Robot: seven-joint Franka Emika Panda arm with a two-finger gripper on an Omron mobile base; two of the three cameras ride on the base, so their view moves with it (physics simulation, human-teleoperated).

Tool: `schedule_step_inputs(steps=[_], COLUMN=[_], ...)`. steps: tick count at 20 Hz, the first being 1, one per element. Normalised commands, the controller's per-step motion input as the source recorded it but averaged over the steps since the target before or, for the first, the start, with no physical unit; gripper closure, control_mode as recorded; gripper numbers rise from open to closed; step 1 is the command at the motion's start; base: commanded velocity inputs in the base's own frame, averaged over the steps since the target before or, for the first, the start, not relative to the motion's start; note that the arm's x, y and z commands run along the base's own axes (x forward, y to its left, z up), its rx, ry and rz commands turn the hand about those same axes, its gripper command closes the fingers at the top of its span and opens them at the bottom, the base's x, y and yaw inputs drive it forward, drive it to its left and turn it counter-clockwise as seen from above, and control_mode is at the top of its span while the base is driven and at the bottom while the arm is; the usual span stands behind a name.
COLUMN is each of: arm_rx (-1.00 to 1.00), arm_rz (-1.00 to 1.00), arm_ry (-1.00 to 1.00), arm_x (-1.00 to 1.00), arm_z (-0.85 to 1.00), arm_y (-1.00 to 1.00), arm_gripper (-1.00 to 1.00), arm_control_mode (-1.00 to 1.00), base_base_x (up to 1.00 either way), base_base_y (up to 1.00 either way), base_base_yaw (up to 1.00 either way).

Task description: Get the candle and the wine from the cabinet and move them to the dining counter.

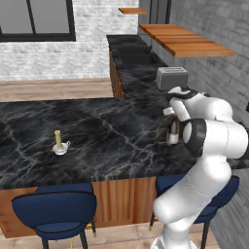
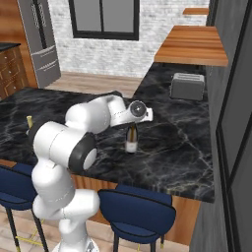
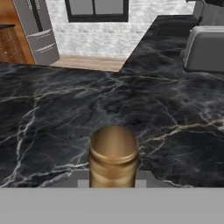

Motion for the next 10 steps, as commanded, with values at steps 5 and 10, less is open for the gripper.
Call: schedule_step_inputs(steps=[5, 10], arm_rx=[0.0, 0.0], arm_rz=[0.0, 0.0], arm_ry=[0.0, 0.0], arm_x=[0.12, 0.06], arm_z=[-0.38, -0.36], arm_y=[0.0, 0.0], arm_gripper=[1.0, 1.0], arm_control_mode=[-1.0, -1.0], base_base_x=[0.0, 0.0], base_base_y=[0.0, 0.0], base_base_yaw=[0.0, 0.0])
